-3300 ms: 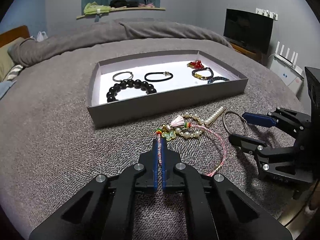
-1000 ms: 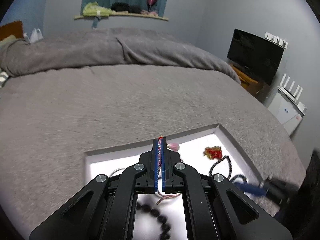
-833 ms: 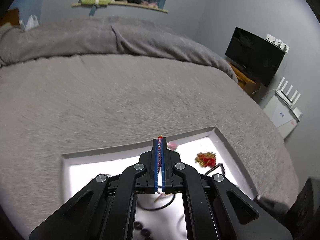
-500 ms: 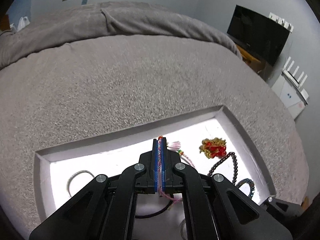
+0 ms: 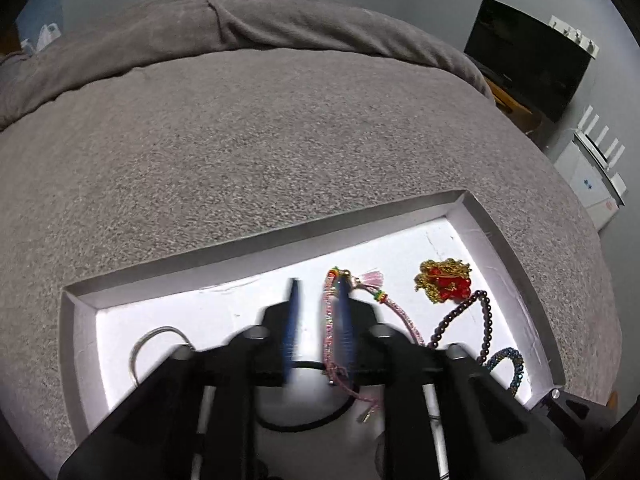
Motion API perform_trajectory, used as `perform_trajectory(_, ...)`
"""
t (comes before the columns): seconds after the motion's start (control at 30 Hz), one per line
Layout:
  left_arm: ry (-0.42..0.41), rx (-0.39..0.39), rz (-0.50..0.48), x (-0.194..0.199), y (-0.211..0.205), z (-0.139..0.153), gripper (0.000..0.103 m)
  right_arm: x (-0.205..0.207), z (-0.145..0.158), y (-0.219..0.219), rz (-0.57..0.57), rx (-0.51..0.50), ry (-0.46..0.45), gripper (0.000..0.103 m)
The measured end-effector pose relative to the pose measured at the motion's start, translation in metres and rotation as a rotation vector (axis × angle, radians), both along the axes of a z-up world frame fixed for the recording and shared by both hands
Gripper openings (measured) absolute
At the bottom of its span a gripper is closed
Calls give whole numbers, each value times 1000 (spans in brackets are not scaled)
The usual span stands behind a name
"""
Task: Organize jewelry
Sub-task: 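Carry both items into the box and open both grippers, then withdraw both grippers from the box toward the pearl hair pieces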
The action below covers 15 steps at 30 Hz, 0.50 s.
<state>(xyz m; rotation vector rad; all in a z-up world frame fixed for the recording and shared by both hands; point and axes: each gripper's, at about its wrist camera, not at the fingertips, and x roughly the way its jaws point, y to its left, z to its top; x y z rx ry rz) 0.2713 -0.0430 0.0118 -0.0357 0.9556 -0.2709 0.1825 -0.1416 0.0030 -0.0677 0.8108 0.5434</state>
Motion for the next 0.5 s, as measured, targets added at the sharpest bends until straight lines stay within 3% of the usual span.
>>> perform_trajectory(0.33,-28,-58,20,-15,15,15,29,3,0,-6,-4,8,6,50)
perform_trajectory(0.5,-52,-49,43,-25,22,25,29,1,1,-7,-7,10,3,50)
